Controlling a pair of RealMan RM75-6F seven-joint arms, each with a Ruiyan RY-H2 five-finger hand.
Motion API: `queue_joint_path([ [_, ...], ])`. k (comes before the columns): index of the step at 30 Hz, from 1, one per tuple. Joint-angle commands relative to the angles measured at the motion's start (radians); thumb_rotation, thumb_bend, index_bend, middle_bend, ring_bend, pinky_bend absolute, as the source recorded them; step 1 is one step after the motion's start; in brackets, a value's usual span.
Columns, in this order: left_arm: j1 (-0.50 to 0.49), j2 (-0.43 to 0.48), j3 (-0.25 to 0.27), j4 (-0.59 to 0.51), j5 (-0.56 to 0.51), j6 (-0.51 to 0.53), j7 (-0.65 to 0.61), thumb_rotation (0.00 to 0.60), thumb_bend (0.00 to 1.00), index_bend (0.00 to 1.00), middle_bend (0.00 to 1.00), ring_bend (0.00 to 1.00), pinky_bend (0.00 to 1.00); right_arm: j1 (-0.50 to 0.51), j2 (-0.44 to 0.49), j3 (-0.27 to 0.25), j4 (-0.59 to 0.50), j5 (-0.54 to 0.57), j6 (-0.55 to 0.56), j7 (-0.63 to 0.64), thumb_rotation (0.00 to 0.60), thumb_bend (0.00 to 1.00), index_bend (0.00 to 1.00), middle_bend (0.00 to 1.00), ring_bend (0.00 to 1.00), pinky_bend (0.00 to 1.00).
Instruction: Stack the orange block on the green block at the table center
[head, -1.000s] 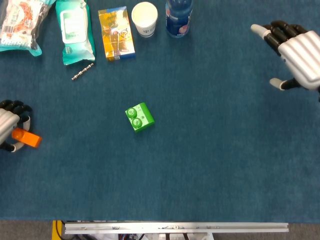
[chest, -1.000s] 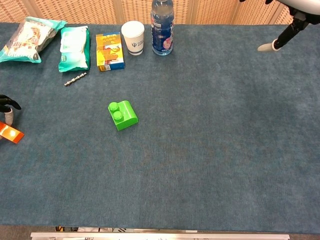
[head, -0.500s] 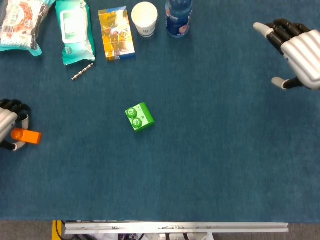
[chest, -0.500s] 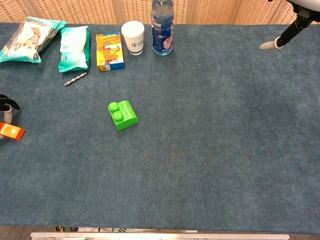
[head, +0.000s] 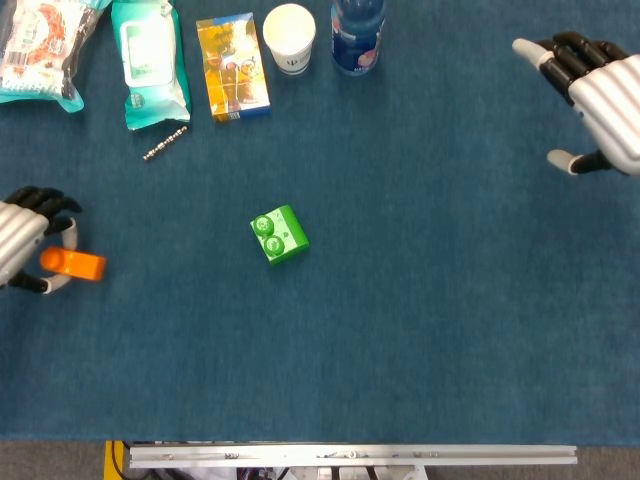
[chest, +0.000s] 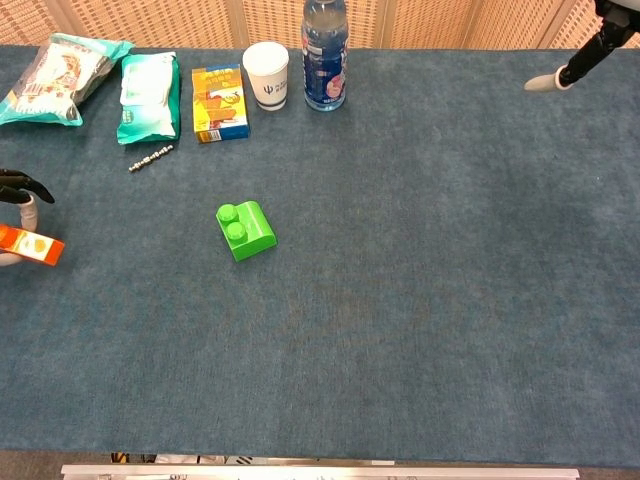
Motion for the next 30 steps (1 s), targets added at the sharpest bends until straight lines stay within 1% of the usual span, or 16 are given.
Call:
queue_joint_path([
  [1, -0.035, 0.042, -0.012, -0.069, 0.036, 0.035, 0.020, 0.600, 0.23, 0.53, 0.24, 0.15, 0.13, -0.006, 0.004, -0.002, -0.001, -0.004, 0.004, 0.005, 0.600, 0.11, 0.00, 0.19, 0.12, 0.23],
  [7, -0.091, 0.088, -0.029, -0.177, 0.075, 0.040, 0.057, 0.600, 0.23, 0.53, 0.24, 0.15, 0.13, -0.029, 0.020, -0.008, -0.003, -0.022, 0.022, 0.023, 0.600, 0.11, 0.00, 0.19, 0.12, 0.23],
  [13, -0.166, 0.115, -0.055, -0.298, 0.091, -0.024, 0.132, 0.600, 0.23, 0.53, 0.24, 0.15, 0.13, -0.052, 0.044, -0.012, 0.001, -0.040, 0.033, 0.053, 0.600, 0.11, 0.00, 0.19, 0.12, 0.23],
  [21, -0.252, 0.105, -0.116, -0.391, 0.058, -0.127, 0.248, 0.600, 0.23, 0.53, 0.24, 0.15, 0.13, -0.081, 0.066, -0.016, 0.032, -0.075, 0.040, 0.125, 0.600, 0.11, 0.00, 0.19, 0.12, 0.23],
  [30, -0.331, 0.074, -0.169, -0.472, 0.010, -0.227, 0.320, 0.600, 0.23, 0.53, 0.24, 0.14, 0.13, -0.116, 0.088, -0.021, 0.077, -0.115, 0.053, 0.215, 0.600, 0.11, 0.00, 0.19, 0.12, 0.23],
])
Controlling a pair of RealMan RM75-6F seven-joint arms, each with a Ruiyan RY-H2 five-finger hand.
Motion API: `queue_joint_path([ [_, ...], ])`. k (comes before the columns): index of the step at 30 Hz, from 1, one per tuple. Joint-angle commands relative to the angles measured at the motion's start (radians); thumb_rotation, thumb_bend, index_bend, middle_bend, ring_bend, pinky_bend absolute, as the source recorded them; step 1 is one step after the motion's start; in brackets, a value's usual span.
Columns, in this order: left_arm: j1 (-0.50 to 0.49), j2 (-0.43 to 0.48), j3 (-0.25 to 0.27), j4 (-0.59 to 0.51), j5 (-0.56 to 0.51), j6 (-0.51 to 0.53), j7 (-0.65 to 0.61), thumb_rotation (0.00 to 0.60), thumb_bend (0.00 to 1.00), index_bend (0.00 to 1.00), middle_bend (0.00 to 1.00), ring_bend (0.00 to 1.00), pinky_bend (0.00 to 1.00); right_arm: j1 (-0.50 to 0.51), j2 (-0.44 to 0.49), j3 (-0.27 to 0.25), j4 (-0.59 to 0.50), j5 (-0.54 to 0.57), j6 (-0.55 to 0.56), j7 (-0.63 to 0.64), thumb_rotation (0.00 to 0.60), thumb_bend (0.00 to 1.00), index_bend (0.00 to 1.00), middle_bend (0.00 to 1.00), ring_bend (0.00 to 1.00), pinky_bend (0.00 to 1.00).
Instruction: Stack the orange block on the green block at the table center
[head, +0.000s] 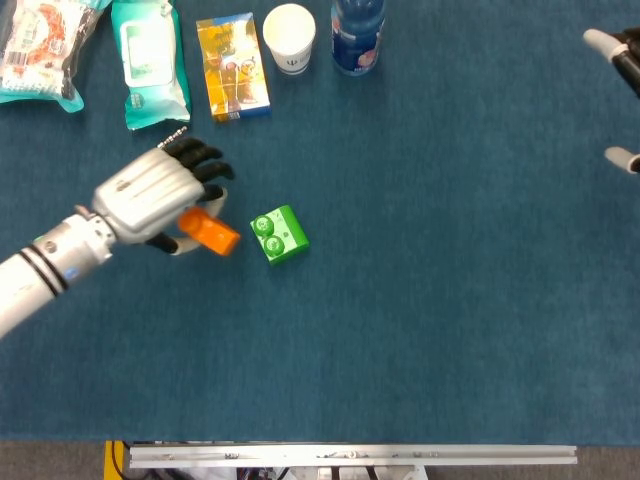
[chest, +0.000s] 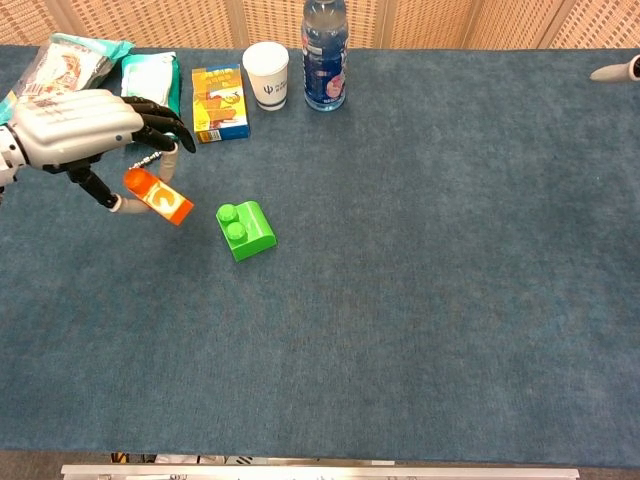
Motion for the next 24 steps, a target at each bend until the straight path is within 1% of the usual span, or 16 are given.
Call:
queue_joint_path([
  [1, -0.029, -0.015, -0.019, -0.032, -0.021, -0.038, 0.024, 0.600, 0.23, 0.53, 0.24, 0.14, 0.13, -0.014, 0.009, -0.002, 0.018, -0.017, 0.006, 0.033, 0.600, 0.11, 0.00, 0.19, 0.12, 0.23],
  [8, -0.075, -0.056, -0.039, -0.057, -0.038, -0.089, 0.072, 0.600, 0.23, 0.53, 0.24, 0.15, 0.13, -0.036, 0.023, -0.005, 0.042, -0.045, 0.017, 0.086, 0.600, 0.11, 0.00, 0.19, 0.12, 0.23],
  [16, -0.121, -0.105, -0.050, -0.021, -0.052, -0.140, 0.122, 0.600, 0.23, 0.53, 0.24, 0.14, 0.13, -0.056, 0.027, -0.009, 0.059, -0.054, 0.023, 0.114, 0.600, 0.11, 0.00, 0.19, 0.12, 0.23],
  [24, -0.151, -0.129, -0.064, -0.001, -0.107, -0.194, 0.155, 0.600, 0.23, 0.53, 0.24, 0.14, 0.13, -0.062, 0.024, -0.005, 0.075, -0.061, 0.021, 0.132, 0.600, 0.11, 0.00, 0.19, 0.12, 0.23],
])
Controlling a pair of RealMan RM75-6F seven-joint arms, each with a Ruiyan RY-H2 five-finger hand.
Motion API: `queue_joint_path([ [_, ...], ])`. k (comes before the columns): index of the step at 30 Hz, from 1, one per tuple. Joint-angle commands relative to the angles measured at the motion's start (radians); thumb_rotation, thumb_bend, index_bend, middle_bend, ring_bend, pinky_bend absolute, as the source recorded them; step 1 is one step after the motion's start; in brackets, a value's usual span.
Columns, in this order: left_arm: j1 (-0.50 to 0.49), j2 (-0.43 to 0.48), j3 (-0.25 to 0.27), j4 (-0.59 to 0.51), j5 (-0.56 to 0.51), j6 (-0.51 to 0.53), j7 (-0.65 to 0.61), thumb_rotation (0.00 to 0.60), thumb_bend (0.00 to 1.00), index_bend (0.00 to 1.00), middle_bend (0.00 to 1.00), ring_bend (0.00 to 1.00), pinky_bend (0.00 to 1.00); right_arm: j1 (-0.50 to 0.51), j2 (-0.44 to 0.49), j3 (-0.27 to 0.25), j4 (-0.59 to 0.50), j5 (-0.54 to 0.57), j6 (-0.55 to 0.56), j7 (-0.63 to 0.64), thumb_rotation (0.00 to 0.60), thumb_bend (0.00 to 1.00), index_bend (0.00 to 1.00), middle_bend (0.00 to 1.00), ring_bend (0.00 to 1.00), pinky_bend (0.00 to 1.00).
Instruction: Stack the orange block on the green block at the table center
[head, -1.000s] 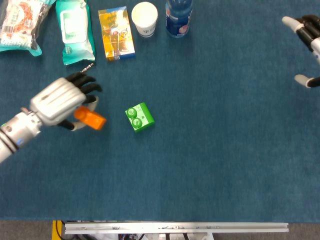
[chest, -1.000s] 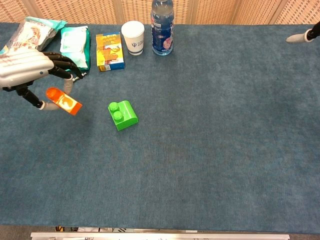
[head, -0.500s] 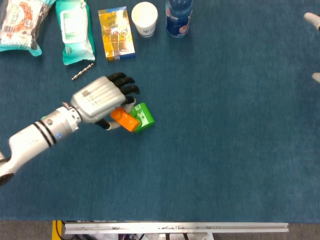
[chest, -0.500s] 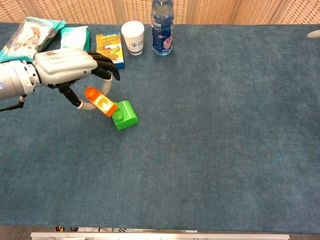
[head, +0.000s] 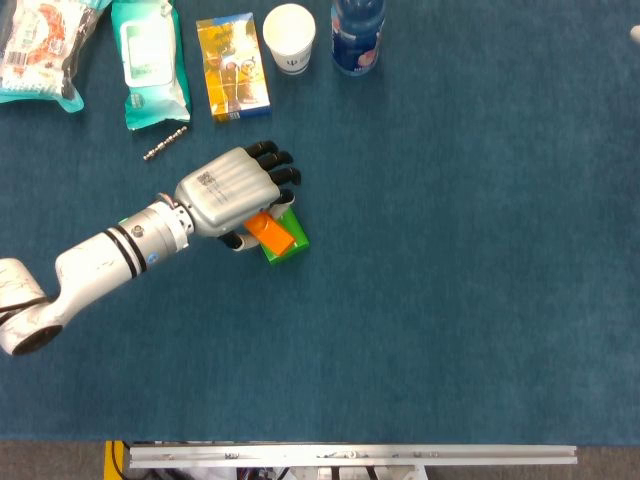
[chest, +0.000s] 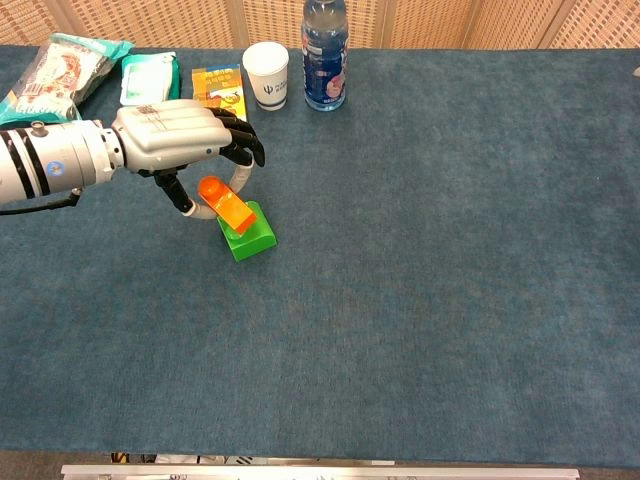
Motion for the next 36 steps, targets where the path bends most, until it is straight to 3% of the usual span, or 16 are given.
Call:
queue_joint_path([
  [1, -0.008, -0.005, -0.002, 0.002, -0.014, -0.013, 0.012, 0.600, 0.23, 0.53, 0.24, 0.14, 0.13, -0.003, 0.001, 0.001, 0.003, -0.001, 0.001, 0.004, 0.600, 0.11, 0.00, 0.19, 0.12, 0.23],
  [36, -0.107, -0.022, 0.041, 0.027, -0.002, -0.090, 0.000, 0.600, 0.23, 0.54, 0.24, 0.14, 0.13, -0.042, -0.001, 0.008, 0.017, 0.011, 0.018, 0.017, 0.600, 0.11, 0.00, 0.19, 0.12, 0.23],
])
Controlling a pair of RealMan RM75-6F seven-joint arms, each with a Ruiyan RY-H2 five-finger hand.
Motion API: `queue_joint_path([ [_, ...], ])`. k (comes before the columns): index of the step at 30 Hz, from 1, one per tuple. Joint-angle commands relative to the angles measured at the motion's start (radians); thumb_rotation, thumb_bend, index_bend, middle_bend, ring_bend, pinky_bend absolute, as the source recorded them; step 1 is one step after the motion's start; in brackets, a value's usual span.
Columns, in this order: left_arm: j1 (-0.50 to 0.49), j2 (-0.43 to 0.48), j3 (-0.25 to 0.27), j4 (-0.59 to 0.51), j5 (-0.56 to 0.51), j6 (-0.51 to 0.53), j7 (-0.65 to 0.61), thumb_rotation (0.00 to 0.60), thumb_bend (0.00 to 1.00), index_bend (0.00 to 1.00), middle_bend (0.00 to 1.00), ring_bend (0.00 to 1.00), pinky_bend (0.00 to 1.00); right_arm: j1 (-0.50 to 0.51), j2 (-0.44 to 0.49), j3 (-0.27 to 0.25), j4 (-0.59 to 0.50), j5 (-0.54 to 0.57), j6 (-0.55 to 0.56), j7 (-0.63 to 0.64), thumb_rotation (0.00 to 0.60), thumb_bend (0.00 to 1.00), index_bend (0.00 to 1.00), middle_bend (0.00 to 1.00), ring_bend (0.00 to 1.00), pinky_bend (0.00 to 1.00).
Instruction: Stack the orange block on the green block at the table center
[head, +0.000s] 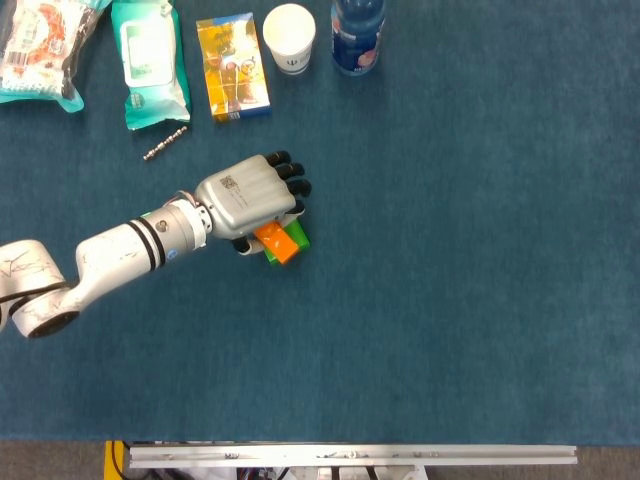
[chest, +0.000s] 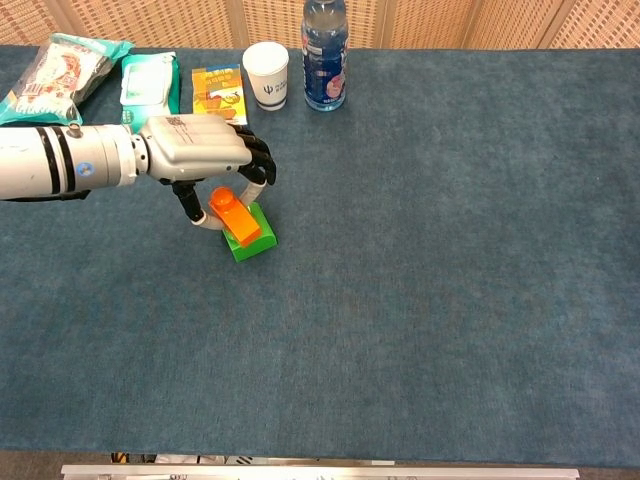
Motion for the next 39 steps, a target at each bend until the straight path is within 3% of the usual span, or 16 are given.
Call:
queue_joint_path([
  [1, -0.003, 0.000, 0.000, 0.001, -0.001, -0.001, -0.003, 0.600, 0.23, 0.54, 0.24, 0.14, 0.13, -0.001, 0.000, 0.001, 0.001, 0.000, 0.000, 0.001, 0.600, 0.11, 0.00, 0.19, 0.12, 0.23],
  [18, -0.041, -0.022, 0.009, 0.031, 0.021, 0.003, -0.009, 0.600, 0.23, 0.54, 0.24, 0.14, 0.13, -0.021, 0.007, 0.004, 0.007, 0.004, 0.015, 0.017, 0.600, 0.11, 0.00, 0.19, 0.12, 0.23],
  [39, -0.070, 0.001, 0.065, 0.050, 0.098, 0.043, -0.054, 0.600, 0.23, 0.53, 0.24, 0.14, 0.13, -0.035, 0.015, 0.010, -0.018, 0.013, 0.027, -0.007, 0.600, 0.11, 0.00, 0.19, 0.12, 0.23],
])
